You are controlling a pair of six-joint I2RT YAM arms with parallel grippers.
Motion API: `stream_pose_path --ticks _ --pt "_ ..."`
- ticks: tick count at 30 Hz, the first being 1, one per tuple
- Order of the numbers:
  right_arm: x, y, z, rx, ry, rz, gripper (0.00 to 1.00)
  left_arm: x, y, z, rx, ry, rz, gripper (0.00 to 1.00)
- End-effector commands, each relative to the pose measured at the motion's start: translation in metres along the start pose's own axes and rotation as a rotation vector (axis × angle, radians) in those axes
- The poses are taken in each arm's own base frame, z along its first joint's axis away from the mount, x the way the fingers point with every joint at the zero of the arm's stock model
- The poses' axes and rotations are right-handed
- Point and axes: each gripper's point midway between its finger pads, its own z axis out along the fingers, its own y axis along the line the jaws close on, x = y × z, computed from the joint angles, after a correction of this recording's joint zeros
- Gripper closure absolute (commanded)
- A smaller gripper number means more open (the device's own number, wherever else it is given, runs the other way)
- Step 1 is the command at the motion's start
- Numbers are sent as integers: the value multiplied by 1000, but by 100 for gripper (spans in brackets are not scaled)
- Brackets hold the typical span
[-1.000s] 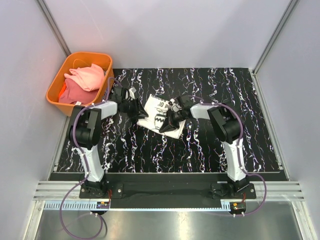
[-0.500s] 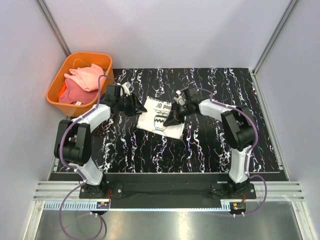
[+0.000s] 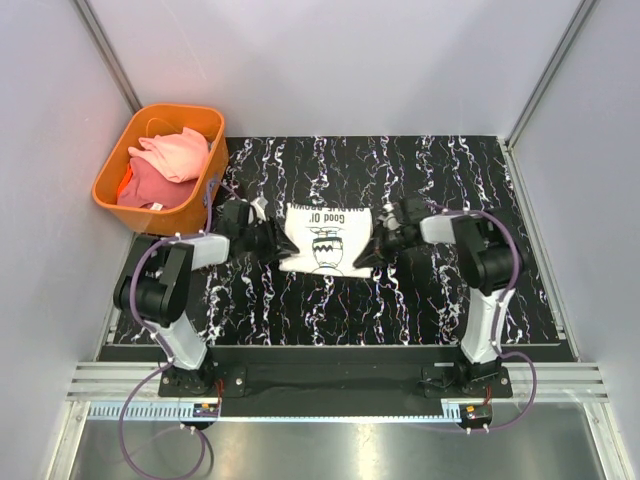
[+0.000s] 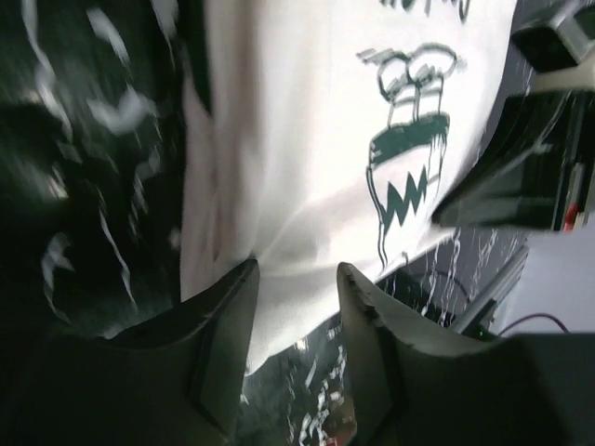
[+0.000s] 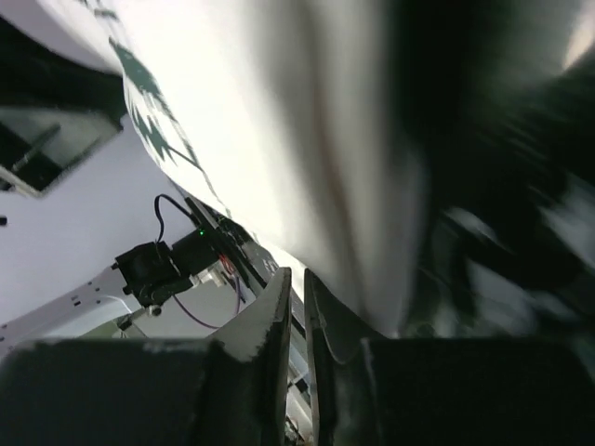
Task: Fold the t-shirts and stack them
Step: Fold the tshirt
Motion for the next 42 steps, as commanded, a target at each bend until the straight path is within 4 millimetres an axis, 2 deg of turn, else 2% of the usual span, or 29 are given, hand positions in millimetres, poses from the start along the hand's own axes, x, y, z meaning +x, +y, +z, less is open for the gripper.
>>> stream_pose_path --ticks 1,2,5,8,9,10,11,12,14,15,16,17,18,19,20,21,22,23,25,28,31,33,34,35,37,38,41,42 --pt "1 -18 -30 52 -66 -8 83 36 14 -13 -83 32 -65 51" --pt "1 -9 -37 45 -78 -33 83 35 8 -19 -76 29 -63 50" --pt "0 13 -50 20 -93 -62 82 13 -18 -41 -66 -28 5 44" --pt "-14 39 -57 -19 -128 -62 82 -13 -47 -49 -20 -74 54 42" --pt "-27 53 -60 -42 -155 -91 82 -17 -45 -43 -25 -65 46 42" --pt "-34 60 -60 -60 -168 -74 82 -29 -53 -40 -11 -84 57 42" --pt "-42 60 -56 -74 -164 -56 82 -33 -53 -36 -2 -78 48 44" --pt "-55 74 -57 -106 -188 -63 82 -34 -45 -25 -14 -58 27 44" --pt "-76 79 -48 -130 -195 -52 82 -49 -45 -17 7 -84 21 45" --pt "-85 83 -45 -141 -205 -41 82 -48 -33 -7 -8 -69 1 46" --pt "-93 84 -41 -149 -208 -34 82 -55 -32 -3 -1 -83 3 46" --pt "-101 74 -30 -154 -191 -4 82 -61 -24 -2 -6 -91 -11 46" --pt "-115 85 -28 -189 -216 -11 82 -60 -11 6 -24 -80 -27 46" --pt "-125 86 -25 -206 -227 -14 82 -68 -5 9 -22 -99 -17 46" --pt "-132 69 -11 -193 -213 16 82 -74 6 10 -31 -110 -32 46" --pt "-144 75 -9 -202 -222 5 83 -74 20 18 -46 -94 -53 46" --pt "-152 58 1 -187 -218 36 83 -80 23 21 -38 -91 -38 46" --pt "-162 58 -1 -190 -236 32 83 -81 36 28 -57 -73 -51 48" --pt "-176 46 -3 -185 -255 54 83 -92 33 31 -53 -76 -17 48" --pt "-192 24 -9 -179 -278 93 84 -96 25 27 -40 -73 -7 47" --pt "-195 20 -20 -177 -277 94 84 -99 20 18 -58 -70 -11 46" --pt "-189 20 -25 -139 -260 79 83 -97 7 5 -45 -72 -7 46" --pt "-187 27 -30 -140 -260 63 82 -96 -1 -1 -24 -76 -5 45" --pt "-183 30 -33 -131 -251 70 82 -100 -19 -16 7 -104 22 44" --pt "-180 46 -48 -118 -272 22 81 -90 -31 -28 27 -98 33 44" --pt "-174 47 -51 -101 -268 19 81 -89 -46 -41 49 -118 61 44" --pt "-163 71 -68 -89 -287 -17 78 -70 -60 -56 72 -111 66 45" --pt "-156 79 -67 -83 -282 -48 77 -59 -54 -55 67 -99 54 45"
